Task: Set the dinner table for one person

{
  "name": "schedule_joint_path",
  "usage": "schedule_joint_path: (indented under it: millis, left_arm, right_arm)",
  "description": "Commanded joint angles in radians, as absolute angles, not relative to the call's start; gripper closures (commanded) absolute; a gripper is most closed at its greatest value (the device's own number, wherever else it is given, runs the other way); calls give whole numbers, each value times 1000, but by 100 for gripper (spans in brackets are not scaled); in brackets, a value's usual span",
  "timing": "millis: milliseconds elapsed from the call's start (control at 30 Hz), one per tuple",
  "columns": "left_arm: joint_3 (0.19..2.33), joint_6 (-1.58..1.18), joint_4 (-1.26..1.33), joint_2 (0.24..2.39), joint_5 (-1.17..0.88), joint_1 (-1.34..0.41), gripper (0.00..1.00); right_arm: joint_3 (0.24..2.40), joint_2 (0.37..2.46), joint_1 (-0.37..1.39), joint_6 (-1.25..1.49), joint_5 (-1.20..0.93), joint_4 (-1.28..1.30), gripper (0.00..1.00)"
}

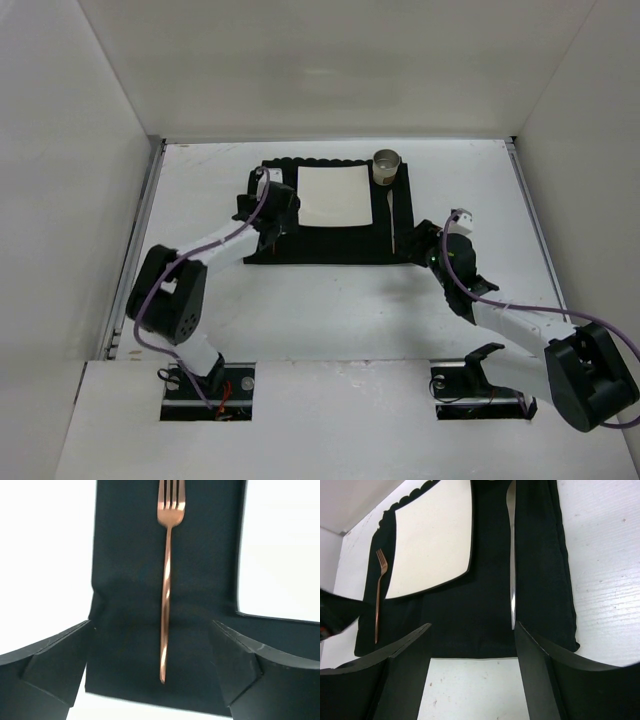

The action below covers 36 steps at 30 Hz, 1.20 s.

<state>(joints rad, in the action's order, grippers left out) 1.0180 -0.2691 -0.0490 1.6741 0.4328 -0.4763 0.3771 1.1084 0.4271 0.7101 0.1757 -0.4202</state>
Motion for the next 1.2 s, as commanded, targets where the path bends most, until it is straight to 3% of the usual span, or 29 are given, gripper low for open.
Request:
schedule_joint_path:
  millis: [0,100,167,300,433,600,700,833,1167]
  left_arm:
    - [983,-308,-40,1494,476,-505,0]
    - [896,-383,-11,1346,500,-528,0]
    - [783,-452,32,1206,550,-530,0]
    - [585,-593,15,965,555,-452,0]
    - [437,-731,-115,772,494,-306,0]
    - [347,-836,-254,663,417,-118,0]
    - [331,-867,-297,657,394,-52,0]
    - [325,-879,-299,669,394,-19,0]
    - [342,-882,-258,701,397,-51,0]
  right_arm:
    - [414,1100,436,696,183,-479,34]
    - [411,1083,436,696,198,-466,69]
    - [393,1049,435,715,251,-442,85]
    - [361,954,397,732,340,-397,90]
    - [318,897,351,773,371,-400,80]
    - [298,888,314,804,354,-414,48]
    - [295,907,314,807,350,-431,37]
    - [290,904,309,807,350,-431,31]
    - [299,926,306,811,301,-453,28]
